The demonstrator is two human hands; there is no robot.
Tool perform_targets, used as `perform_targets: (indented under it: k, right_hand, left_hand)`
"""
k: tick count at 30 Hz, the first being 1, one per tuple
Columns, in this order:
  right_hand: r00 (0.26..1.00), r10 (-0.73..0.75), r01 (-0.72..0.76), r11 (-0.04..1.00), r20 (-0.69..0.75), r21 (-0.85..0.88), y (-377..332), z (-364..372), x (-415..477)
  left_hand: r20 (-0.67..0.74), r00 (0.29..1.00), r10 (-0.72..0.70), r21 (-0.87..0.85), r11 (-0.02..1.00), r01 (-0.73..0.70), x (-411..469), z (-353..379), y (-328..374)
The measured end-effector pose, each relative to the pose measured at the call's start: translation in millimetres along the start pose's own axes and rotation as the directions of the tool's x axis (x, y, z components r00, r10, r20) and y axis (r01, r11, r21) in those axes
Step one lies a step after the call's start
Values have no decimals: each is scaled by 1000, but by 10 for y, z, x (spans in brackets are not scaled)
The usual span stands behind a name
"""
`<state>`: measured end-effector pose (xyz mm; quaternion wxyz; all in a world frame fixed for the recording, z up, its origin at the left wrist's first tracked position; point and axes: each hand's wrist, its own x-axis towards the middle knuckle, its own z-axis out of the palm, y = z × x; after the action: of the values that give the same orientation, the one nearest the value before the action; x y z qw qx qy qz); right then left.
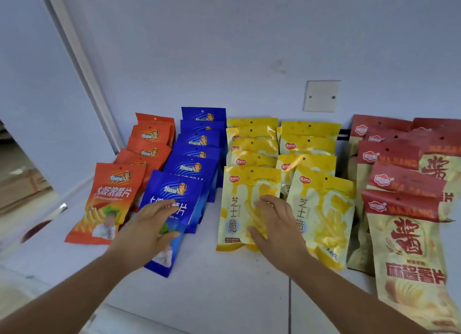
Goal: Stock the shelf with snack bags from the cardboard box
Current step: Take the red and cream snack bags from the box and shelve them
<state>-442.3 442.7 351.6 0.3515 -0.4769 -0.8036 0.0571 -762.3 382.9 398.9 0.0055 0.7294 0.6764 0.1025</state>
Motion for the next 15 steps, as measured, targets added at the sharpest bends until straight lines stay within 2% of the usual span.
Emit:
perform_targets:
  k: [3, 5, 11, 15]
  right_hand:
    - [998, -19, 17, 999, 52, 30, -310, 212, -28]
    - [996, -34, 31, 999, 77, 36, -519, 394, -41]
    - [979, -30, 17, 998, 203, 65, -1226, 1007, -76]
    - [973, 77, -76, 997, 218, -14, -1563, 1386, -20]
  left_hand:
    - [13, 999, -44, -39, 998, 44, -159, -41, -367]
    - [67, 998, -18, -51, 998, 22, -223, -35, -624]
    - [162, 973, 162, 47, 984, -172, -169, 167, -1111]
    - [134, 955, 265, 131, 950, -282, -28, 333, -1218]
